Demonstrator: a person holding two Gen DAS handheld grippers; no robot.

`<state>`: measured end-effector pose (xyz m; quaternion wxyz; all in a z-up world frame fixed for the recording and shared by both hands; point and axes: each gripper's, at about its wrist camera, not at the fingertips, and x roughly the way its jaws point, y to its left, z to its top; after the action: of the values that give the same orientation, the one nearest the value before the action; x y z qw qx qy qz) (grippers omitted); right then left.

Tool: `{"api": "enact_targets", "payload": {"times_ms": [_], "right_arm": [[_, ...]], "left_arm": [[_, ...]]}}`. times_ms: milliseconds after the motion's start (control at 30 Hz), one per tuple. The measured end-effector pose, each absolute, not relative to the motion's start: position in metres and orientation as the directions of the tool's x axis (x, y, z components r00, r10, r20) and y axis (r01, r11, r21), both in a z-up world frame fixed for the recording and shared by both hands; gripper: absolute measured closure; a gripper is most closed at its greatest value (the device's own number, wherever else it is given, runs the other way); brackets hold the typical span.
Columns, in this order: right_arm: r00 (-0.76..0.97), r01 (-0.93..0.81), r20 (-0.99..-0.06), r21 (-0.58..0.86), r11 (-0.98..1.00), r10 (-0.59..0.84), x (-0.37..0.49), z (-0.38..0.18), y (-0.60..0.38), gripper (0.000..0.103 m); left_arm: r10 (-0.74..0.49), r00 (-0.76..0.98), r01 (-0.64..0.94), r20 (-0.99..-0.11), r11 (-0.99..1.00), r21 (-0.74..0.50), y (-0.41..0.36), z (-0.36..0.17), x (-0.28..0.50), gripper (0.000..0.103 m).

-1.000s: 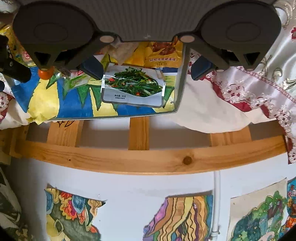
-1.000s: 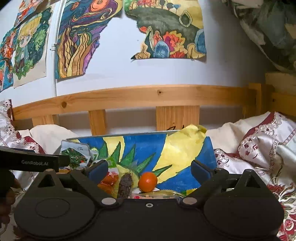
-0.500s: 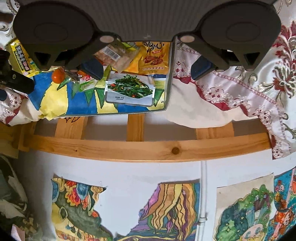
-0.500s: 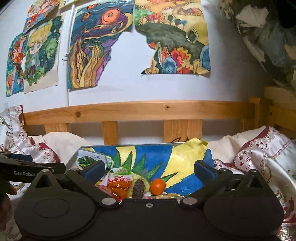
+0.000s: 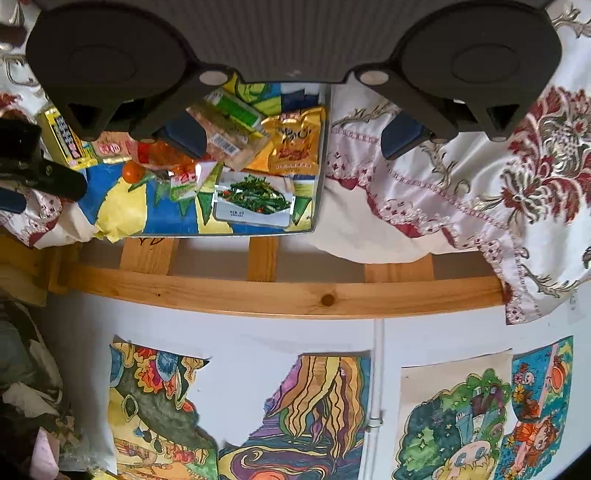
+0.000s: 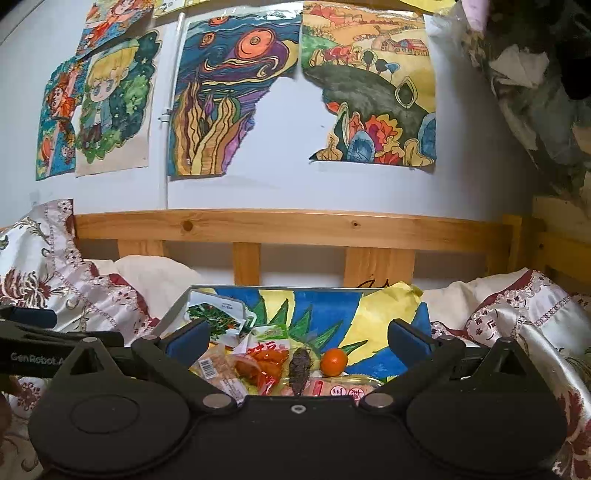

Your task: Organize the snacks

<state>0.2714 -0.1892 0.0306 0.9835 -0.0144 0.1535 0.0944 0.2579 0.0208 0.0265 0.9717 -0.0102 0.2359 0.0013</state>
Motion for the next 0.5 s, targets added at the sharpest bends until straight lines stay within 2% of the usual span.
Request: {"api": "enact_targets", "payload": {"times_ms": [300, 500], "right_arm": [[0.933, -0.206, -0.298, 0.02, 0.978, 0.202, 0.246, 0.043, -0.189, 0.001], [0.931, -0.204, -0.305, 0.018, 0.979, 0.2, 0.221, 0.05, -0.193, 0.001]], "left_arm": [[0.015, 0.886, -0.01, -0.463, 1.0, 0.014, 0.024, 0.036, 0.22, 0.001], [0.023, 0.891, -0.033, -0.454, 0.999, -0.013, 0.029, 0.046, 0.192, 0.001]]}}
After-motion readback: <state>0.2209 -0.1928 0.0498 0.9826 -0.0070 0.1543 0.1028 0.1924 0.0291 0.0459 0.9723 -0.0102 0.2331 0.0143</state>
